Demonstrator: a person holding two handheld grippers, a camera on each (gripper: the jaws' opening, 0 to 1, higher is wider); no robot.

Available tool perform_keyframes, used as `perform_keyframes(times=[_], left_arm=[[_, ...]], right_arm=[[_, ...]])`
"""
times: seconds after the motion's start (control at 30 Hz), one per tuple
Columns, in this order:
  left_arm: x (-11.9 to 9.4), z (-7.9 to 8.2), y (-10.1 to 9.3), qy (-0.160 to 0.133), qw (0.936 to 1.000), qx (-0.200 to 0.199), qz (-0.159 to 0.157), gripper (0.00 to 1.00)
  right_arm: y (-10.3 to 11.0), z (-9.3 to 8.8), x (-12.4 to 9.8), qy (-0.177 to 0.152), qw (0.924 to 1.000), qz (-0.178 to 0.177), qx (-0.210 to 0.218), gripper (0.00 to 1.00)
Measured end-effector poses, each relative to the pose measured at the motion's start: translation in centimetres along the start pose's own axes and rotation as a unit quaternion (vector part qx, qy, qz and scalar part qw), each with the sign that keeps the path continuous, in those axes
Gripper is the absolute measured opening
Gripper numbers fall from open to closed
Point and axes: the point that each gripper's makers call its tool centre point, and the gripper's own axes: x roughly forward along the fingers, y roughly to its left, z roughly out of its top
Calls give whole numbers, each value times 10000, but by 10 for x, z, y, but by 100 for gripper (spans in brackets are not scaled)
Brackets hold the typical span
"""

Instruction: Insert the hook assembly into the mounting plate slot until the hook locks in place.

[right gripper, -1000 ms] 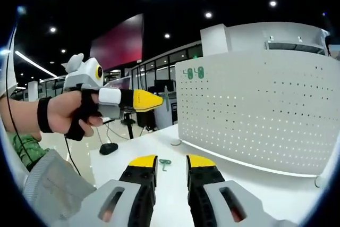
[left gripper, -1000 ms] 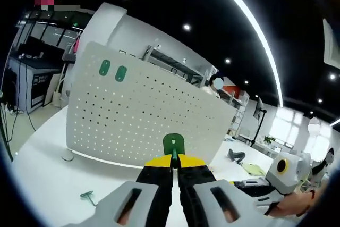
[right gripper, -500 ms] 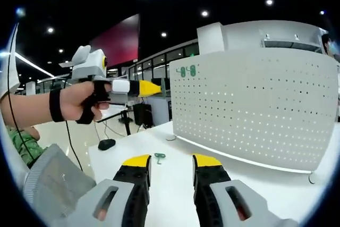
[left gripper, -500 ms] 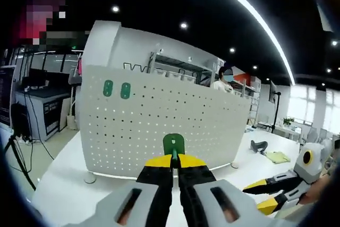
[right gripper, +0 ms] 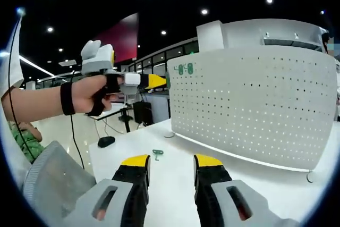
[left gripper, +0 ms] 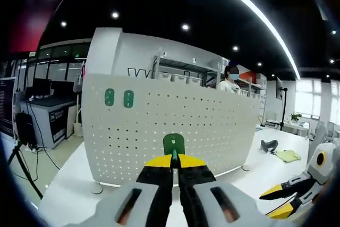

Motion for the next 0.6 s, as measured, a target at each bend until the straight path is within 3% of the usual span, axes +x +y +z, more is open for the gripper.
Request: perform_keyframes(times=[0.17, 0.6], left_arm=[[10, 3, 2, 21, 9999, 77, 76, 2], [44, 28, 16, -128, 9982, 473, 343, 2]], right_arm=[[-3, -1, 1, -41, 9999, -96, -118, 44], [-7, -13, -1, 160, 9997, -155, -53, 46]])
